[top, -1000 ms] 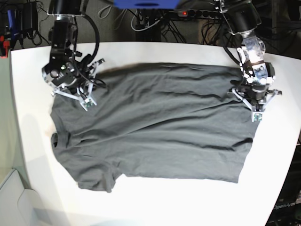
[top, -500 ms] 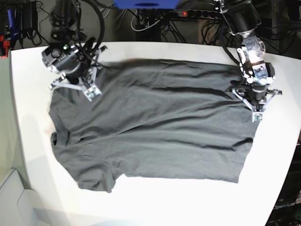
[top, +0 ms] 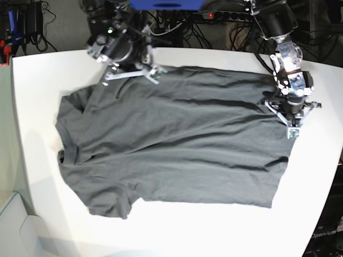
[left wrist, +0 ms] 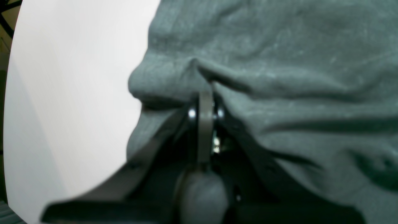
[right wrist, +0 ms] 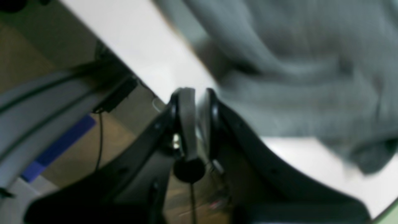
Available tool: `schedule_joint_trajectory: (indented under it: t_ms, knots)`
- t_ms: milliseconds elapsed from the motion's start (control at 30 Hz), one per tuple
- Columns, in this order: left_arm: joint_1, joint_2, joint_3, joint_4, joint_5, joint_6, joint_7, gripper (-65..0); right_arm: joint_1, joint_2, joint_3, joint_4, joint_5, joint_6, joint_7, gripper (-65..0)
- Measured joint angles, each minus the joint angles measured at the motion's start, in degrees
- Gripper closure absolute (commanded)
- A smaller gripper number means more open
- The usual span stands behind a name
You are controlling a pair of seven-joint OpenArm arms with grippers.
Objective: Layout the t-shirt on the table in an organized manner, then fold the t-shirt properly
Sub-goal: 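Grasp the shirt shoulder with the right gripper and pull it outward, then hold the shoulder with the right gripper and smooth it flat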
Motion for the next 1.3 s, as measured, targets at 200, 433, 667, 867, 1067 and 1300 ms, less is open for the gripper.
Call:
schedule_joint_trajectory:
  t_ms: [200,433,667,867,1067,1300]
  knots:
    - [0.11,-0.17,0.00,0.00,-0.02,-0.13,-0.15,-0.1,-0.04,4.76,-9.55,-0.02,0.11,0.00,-0.26,-4.9]
    - [0.13,-0.13,0.00,0.00,-0.02,-0.15,-0.15,-0.1,-0.13,5.97,-4.37,-0.09,0.63,0.00,0.00,-13.6]
    - [0.33,-0.13,0.02,0.04,-0.02,-0.13,-0.28,-0.1,1.62,6.19,8.46,-0.09,-0.48,0.00,-1.20,-22.2]
    - [0.31,-0.13,0.02,0.04,-0.02,-0.33,-0.35,-0.1,1.40,5.11,8.85,-0.09,0.00,0.00,-2.71,-22.5]
    - [0.33,-0.15,0.02,0.04,-0.04,-0.35,-0.35,-0.1,1.38,4.31,8.79,-0.22,0.11,0.00,-2.38,-22.6]
    - [0.31,-0.15,0.02,0.04,-0.04,-0.33,-0.35,-0.1,1.86,4.22,8.79,-3.32,0.13,0.00,-1.92,-25.7]
